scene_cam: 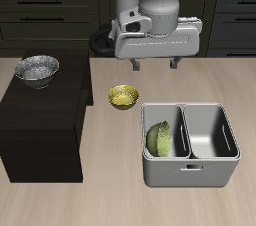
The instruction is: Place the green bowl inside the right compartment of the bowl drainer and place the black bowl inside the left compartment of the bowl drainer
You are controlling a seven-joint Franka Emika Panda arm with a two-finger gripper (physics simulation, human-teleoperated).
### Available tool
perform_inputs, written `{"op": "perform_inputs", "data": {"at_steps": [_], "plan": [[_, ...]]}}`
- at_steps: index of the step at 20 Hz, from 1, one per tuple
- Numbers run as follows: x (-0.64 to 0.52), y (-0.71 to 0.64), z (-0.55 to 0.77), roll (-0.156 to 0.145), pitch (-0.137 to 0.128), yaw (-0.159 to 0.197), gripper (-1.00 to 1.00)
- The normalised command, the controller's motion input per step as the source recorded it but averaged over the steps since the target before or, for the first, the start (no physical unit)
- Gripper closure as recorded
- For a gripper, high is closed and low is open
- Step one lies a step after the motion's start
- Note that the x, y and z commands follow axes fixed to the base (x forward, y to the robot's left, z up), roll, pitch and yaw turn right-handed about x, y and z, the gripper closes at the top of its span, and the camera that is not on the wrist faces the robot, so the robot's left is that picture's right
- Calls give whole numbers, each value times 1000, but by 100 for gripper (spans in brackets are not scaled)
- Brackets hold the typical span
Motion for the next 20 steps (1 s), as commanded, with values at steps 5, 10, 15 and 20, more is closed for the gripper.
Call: {"op": "perform_inputs", "data": {"at_steps": [5,10,15,20], "plan": [[-152,-181,292,-7,-31,-1,-100],[-278,-226,461,-14,-60,11,-100],[-198,-134,346,-7,-32,12,-100],[-99,-169,200,-11,-20,4,-100]]}}
